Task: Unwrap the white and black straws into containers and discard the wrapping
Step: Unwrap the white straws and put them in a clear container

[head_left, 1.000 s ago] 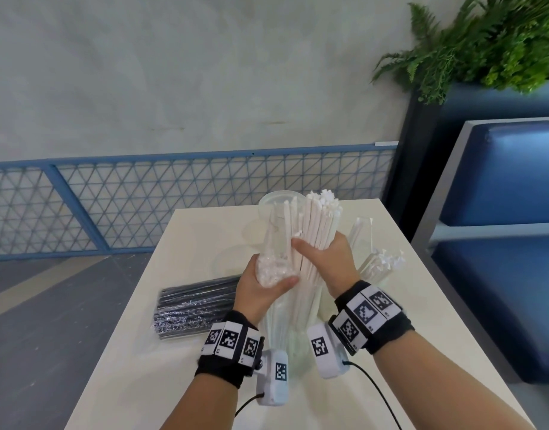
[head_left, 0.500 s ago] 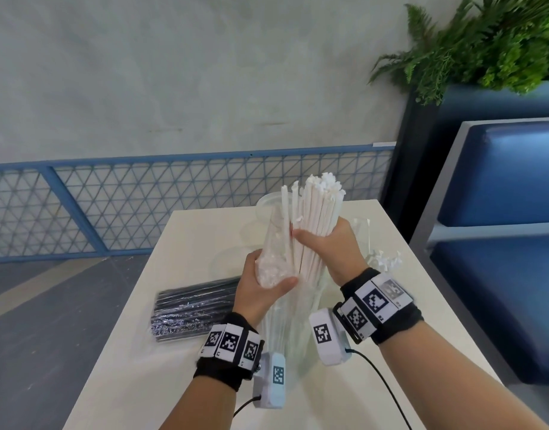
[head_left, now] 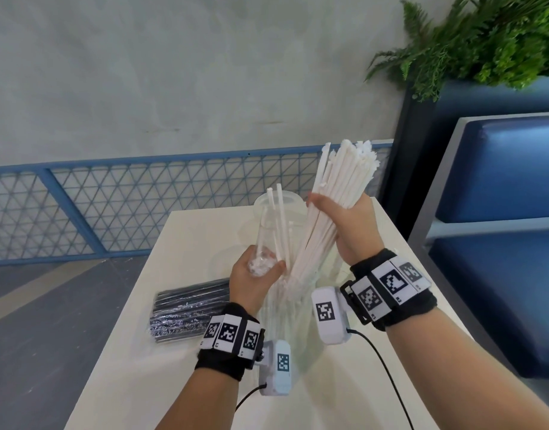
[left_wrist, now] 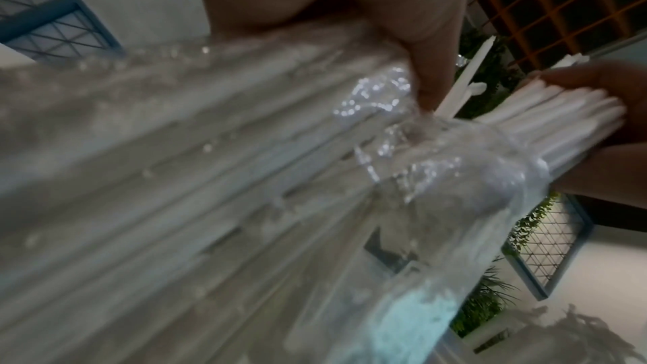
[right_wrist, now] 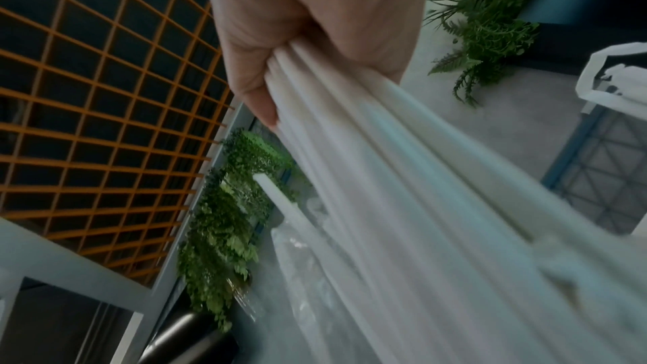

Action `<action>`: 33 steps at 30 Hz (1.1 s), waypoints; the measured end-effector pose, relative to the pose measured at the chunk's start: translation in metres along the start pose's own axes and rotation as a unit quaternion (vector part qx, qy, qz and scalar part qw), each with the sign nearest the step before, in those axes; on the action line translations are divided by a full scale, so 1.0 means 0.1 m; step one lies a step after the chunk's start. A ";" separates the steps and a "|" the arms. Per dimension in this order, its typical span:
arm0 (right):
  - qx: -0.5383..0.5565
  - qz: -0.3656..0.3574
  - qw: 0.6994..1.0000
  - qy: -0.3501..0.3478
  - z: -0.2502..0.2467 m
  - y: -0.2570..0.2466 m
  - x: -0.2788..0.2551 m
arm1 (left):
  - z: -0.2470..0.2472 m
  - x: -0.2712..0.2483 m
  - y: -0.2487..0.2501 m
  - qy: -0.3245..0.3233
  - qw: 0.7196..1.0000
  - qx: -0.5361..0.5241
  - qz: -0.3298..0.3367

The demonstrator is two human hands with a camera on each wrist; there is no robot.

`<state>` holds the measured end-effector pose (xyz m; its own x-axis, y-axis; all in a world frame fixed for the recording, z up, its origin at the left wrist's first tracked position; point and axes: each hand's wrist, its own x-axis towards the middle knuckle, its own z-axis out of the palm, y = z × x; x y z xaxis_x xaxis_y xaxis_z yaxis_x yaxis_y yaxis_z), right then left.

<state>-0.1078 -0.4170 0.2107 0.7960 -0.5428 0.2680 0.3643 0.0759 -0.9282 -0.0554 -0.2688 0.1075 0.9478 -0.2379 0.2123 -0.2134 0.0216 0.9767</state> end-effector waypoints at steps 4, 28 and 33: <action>0.030 0.001 0.998 0.048 -0.05 -0.06 0.04 | 0.01 0.00 0.01 0.006 1.000 0.000 0.000; 0.106 0.019 0.967 0.230 -0.31 -0.22 0.10 | -0.01 0.08 0.08 0.061 0.991 0.114 -0.019; 0.103 -0.037 0.951 0.291 -0.49 -0.37 0.11 | -0.04 0.10 0.08 0.070 0.991 0.114 -0.023</action>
<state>-0.1362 -0.4669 0.2356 0.3847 -0.9189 0.0874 0.5437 0.1490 -0.8259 -0.0470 -0.2672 0.1180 0.9780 -0.0962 0.1852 -0.2018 -0.2090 0.9569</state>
